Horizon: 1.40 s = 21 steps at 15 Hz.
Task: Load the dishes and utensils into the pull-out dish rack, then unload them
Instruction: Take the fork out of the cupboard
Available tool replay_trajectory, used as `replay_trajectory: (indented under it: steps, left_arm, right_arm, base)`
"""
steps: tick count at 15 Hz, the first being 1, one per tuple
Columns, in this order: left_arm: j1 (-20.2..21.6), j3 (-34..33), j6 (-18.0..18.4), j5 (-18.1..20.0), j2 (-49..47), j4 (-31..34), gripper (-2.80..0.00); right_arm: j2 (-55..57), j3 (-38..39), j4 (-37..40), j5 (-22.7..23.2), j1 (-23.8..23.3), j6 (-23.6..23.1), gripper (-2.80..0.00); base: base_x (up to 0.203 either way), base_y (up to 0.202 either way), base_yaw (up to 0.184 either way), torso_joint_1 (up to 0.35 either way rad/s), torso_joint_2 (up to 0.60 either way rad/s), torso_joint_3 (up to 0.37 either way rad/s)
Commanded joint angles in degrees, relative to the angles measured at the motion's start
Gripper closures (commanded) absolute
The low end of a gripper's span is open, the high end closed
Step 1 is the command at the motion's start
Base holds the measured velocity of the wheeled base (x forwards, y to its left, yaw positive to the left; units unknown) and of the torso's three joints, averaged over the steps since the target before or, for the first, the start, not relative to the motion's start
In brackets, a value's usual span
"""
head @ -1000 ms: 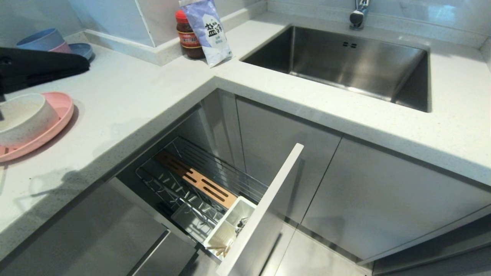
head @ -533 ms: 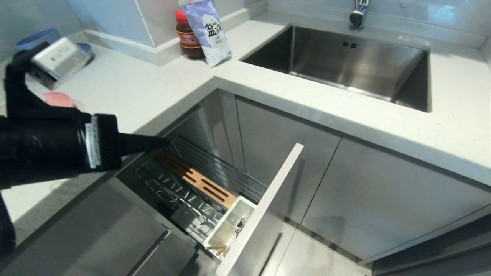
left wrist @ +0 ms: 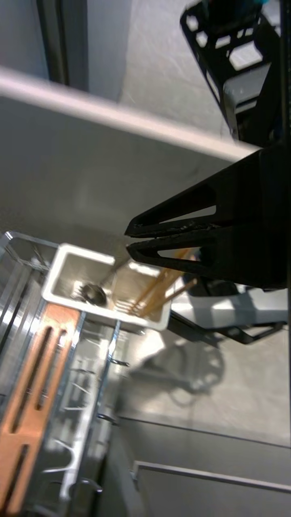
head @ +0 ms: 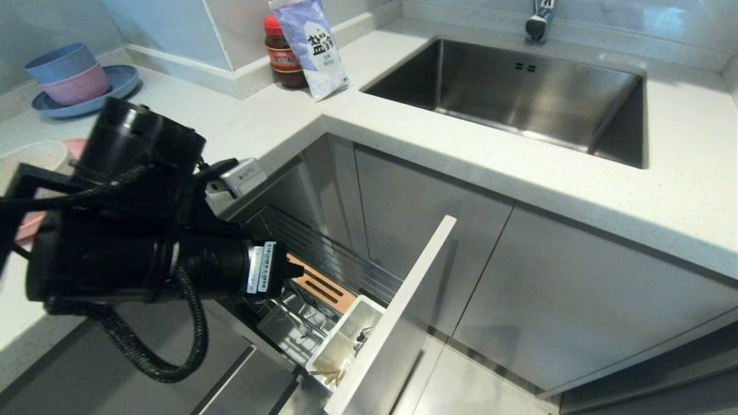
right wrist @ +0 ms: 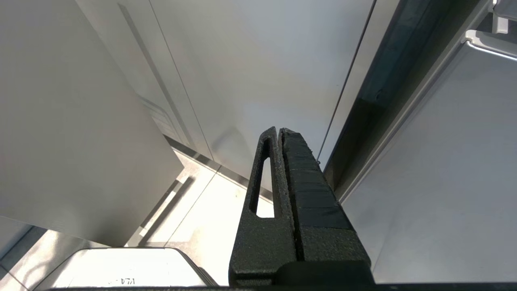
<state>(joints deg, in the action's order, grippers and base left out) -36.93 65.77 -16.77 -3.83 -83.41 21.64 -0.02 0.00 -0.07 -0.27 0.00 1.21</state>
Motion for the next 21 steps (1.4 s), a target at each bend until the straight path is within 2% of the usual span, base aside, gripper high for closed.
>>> replay_trajectory:
  steps: [1,4,9,10,11,17,21]
  left_arm:
    - [1.28,-0.04,-0.12,-0.11,-7.26,0.16,0.0]
    - [2.84,0.31,0.06,-0.04,-10.58,0.11,0.0]
    - [3.04,0.66,-0.09,1.43,-16.29,-0.02,0.0]
    - [3.09,0.76,-0.03,2.36,-16.52,-0.1,-0.25]
    - [3.09,0.94,-0.1,3.17,-16.63,-0.08,-2.8]
    - [2.2,1.33,-0.64,4.18,-21.81,-0.01,-2.8]
    - [-0.74,1.56,-2.86,4.02,-24.84,0.24,-2.8]
  right_arm:
    - [-0.15,0.09,-0.01,0.0,0.0,0.02,0.0]
    - [-0.15,0.09,-0.01,0.0,0.0,0.02,0.0]
    - [-0.15,0.09,-0.01,0.0,0.0,0.02,0.0]
    - [-0.15,0.09,-0.01,0.0,0.0,0.02,0.0]
    - [-0.15,0.09,-0.01,0.0,0.0,0.02,0.0]
    - [-0.15,0.09,-0.01,0.0,0.0,0.02,0.0]
    - [-0.15,0.09,-0.01,0.0,0.0,0.02,0.0]
  base:
    - [0.0,0.0,0.0,0.0,0.0,0.0]
    - [0.0,0.0,0.0,0.0,0.0,0.0]
    - [0.0,0.0,0.0,0.0,0.0,0.0]
    - [0.0,0.0,0.0,0.0,0.0,0.0]
    - [0.0,0.0,0.0,0.0,0.0,0.0]
    - [0.0,0.0,0.0,0.0,0.0,0.0]
    - [0.0,0.0,0.0,0.0,0.0,0.0]
